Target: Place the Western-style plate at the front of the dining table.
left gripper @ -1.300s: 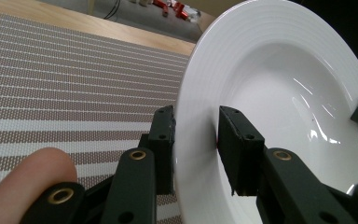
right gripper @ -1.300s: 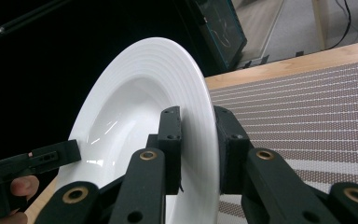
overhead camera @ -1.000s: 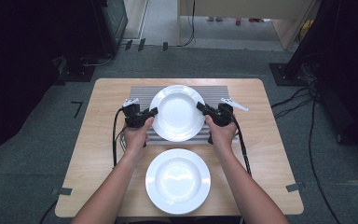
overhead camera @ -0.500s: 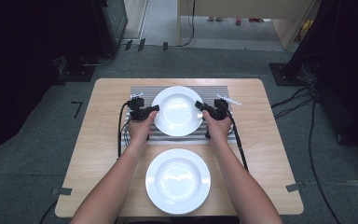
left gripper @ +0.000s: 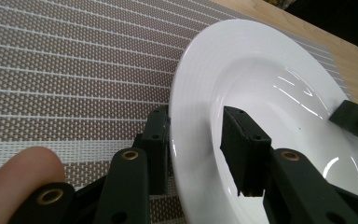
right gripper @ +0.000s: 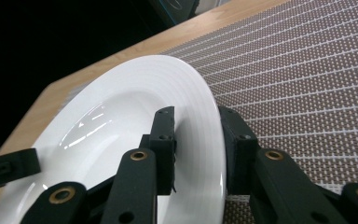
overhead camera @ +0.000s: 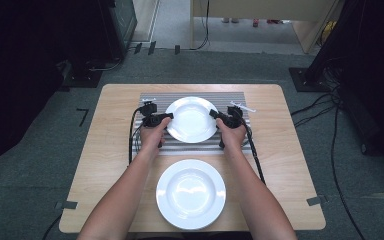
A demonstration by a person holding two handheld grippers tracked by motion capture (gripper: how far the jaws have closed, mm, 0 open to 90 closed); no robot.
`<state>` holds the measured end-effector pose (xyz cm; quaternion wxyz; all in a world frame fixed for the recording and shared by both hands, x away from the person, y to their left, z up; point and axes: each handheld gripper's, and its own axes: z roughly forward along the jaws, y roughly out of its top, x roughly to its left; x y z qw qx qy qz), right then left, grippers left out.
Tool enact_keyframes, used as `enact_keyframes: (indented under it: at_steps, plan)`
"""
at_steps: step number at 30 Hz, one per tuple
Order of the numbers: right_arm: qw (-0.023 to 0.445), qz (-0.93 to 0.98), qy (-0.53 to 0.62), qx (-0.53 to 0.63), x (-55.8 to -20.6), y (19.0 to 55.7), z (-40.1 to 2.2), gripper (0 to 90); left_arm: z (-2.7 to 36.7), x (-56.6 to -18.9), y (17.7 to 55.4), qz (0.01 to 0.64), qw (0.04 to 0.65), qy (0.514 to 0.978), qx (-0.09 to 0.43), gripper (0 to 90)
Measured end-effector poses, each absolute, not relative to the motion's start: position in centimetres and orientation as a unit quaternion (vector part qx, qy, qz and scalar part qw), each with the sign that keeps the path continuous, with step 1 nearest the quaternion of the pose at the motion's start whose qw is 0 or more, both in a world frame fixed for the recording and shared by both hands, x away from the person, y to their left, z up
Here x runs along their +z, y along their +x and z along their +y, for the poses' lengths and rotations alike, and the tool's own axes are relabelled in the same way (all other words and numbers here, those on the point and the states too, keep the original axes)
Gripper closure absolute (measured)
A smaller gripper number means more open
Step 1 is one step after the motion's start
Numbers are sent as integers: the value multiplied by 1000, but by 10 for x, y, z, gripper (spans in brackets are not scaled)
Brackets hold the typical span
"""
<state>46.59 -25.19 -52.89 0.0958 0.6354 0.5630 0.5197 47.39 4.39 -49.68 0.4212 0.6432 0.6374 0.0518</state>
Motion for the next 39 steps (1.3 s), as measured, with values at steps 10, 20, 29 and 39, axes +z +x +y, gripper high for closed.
enact_keyframes:
  at_steps: [10, 20, 29, 39]
  plan:
    - [148, 583, 620, 504, -517, 461, -253, 682, 48, -492, 471, 618, 431, 654, 76, 529]
    - [159, 575, 605, 528, -496, 452, -272, 592, 64, -474, 453, 597, 456, 652, 101, 487]
    - [142, 617, 571, 523, -479, 430, -287, 470, 77, -458, 431, 561, 475, 669, 106, 439]
    - [163, 651, 534, 514, -464, 399, -301, 345, 89, -442, 401, 528, 486, 686, 121, 359]
